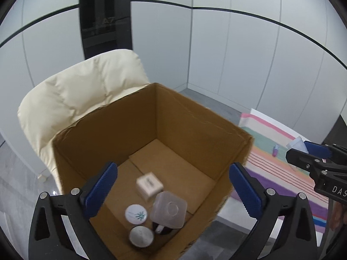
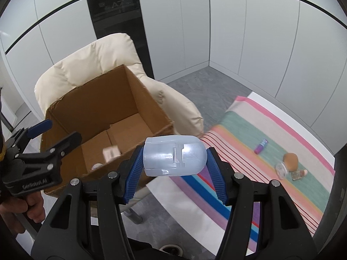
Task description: Organize objects
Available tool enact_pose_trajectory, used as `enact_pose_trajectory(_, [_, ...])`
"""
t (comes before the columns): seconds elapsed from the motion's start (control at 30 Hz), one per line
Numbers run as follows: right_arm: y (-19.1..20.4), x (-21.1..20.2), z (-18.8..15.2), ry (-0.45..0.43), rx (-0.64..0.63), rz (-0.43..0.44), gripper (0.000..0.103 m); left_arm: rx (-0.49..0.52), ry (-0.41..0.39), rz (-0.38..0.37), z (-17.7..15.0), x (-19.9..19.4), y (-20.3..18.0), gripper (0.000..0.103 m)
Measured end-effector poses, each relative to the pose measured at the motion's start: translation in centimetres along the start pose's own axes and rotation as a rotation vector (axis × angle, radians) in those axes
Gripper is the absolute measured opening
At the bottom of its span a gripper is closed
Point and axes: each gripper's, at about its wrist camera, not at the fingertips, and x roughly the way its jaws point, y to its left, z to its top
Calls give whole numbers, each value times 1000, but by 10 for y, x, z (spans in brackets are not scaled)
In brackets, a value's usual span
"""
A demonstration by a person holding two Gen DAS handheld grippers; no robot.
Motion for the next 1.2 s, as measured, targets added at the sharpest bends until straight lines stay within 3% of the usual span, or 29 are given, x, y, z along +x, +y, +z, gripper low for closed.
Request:
enact_pose_trajectory(0.77, [124,31,18,12,-159,138,60,-125,0,129,-23,-29,114,103])
enact_pose_trajectory(1.1, [155,39,17,22,-198,153,61,-158,-2,161,-30,-37,137,103])
enact_pose_trajectory(1.2, [156,39,16,21,-199,146,73,-161,-6,163,-29,-37,136,103])
